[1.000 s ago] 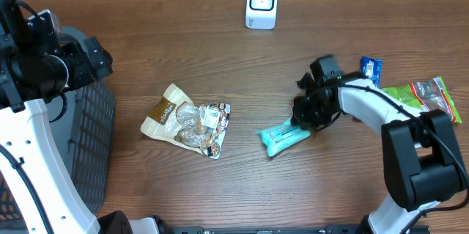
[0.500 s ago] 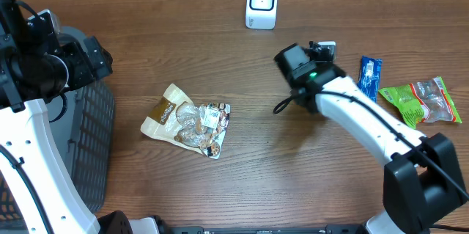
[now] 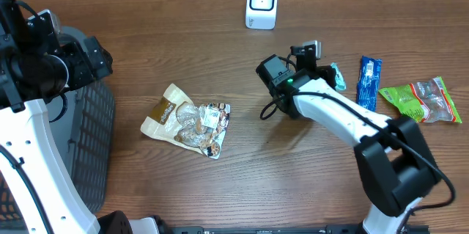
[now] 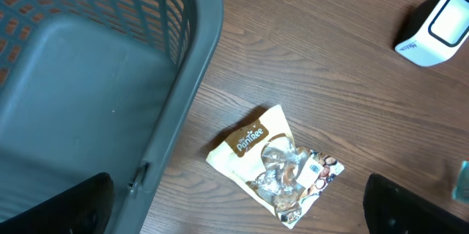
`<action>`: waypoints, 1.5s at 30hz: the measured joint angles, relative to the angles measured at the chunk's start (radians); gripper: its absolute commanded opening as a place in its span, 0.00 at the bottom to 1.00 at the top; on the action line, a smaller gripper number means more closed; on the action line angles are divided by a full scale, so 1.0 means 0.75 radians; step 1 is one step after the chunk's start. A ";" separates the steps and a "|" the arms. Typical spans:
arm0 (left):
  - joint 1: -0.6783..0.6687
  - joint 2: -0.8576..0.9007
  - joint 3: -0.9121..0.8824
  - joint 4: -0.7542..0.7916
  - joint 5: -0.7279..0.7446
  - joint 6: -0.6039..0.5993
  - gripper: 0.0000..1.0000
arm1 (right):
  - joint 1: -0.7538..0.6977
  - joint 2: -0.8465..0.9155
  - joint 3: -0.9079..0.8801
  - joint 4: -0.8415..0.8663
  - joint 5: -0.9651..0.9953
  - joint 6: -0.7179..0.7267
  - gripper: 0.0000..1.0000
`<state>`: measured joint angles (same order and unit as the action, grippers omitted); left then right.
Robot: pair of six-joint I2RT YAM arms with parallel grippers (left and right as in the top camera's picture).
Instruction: Scan the item barcode
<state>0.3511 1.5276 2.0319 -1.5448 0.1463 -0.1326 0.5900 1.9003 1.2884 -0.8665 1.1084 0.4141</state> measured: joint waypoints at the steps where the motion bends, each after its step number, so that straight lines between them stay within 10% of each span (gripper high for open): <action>1: 0.000 0.000 0.000 -0.001 0.000 0.000 1.00 | 0.008 0.010 0.000 0.000 0.002 -0.006 0.04; 17: 0.000 0.000 0.000 0.000 0.000 0.000 1.00 | 0.283 0.022 0.000 -0.027 -0.238 -0.034 0.07; 21: 0.000 0.000 0.000 0.000 0.000 0.000 1.00 | 0.344 0.022 0.001 -0.099 -0.355 -0.042 0.66; 24: 0.000 0.000 0.000 0.000 0.000 0.000 1.00 | 0.380 0.022 0.000 -0.158 -0.477 -0.038 0.80; 35: 0.000 0.000 0.000 0.000 0.000 0.000 1.00 | 0.331 0.008 0.146 -0.232 -1.012 -0.072 0.84; 45: 0.000 0.000 0.000 0.000 0.000 0.000 1.00 | -0.202 -0.065 0.259 -0.224 -1.530 -0.362 0.84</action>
<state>0.3511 1.5276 2.0319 -1.5448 0.1463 -0.1326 0.4385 1.8515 1.4830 -1.0344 -0.0395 0.1425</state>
